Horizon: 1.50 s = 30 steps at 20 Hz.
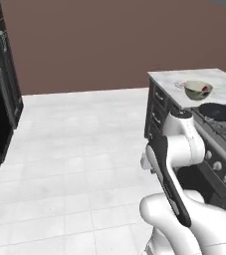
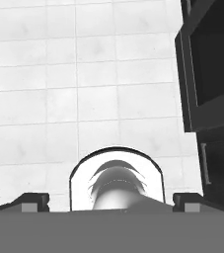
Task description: Place one of the steaks on the plate and the other in the bowl. Then place the bowl in the fridge.
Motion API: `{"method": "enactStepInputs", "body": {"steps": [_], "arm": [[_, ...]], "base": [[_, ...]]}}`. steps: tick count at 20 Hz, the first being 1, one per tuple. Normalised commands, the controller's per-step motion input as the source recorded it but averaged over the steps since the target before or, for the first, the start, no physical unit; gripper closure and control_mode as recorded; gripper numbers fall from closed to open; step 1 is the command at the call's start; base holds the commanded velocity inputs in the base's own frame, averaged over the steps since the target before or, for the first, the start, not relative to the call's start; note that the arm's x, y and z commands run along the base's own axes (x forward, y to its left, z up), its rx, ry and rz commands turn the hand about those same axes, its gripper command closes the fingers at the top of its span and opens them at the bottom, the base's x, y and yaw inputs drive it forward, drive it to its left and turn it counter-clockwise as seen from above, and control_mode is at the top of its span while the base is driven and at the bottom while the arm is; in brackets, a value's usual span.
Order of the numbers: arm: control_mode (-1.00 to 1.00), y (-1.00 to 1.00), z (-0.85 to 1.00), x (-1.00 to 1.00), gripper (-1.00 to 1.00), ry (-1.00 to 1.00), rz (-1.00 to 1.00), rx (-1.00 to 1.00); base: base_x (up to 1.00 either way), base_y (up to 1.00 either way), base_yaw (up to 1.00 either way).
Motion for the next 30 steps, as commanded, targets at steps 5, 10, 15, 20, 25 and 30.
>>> {"method": "enactStepInputs", "body": {"steps": [5, 10, 15, 20, 25, 30], "arm": [[1.00, 0.00, 0.00, 0.00, -1.00, 0.00, 0.00, 0.00], [1.00, 0.00, 0.00, 0.00, -1.00, 0.00, 0.00, 0.00], [1.00, 0.00, 0.00, 0.00, -1.00, 0.00, 0.00, 0.00], [1.00, 0.00, 0.00, 0.00, -1.00, 0.00, 0.00, 0.00], [1.00, 0.00, 0.00, 0.00, -1.00, 0.00, 0.00, 0.00], [1.00, 0.00, 0.00, 0.00, -1.00, 0.00, 0.00, 0.00]], "base": [[1.00, 0.53, -0.32], [1.00, 0.78, -0.39], [0.95, 0.64, -0.57], [0.78, 0.50, -0.66], [0.79, 0.52, -0.69], [0.75, 0.53, -0.70]]}}
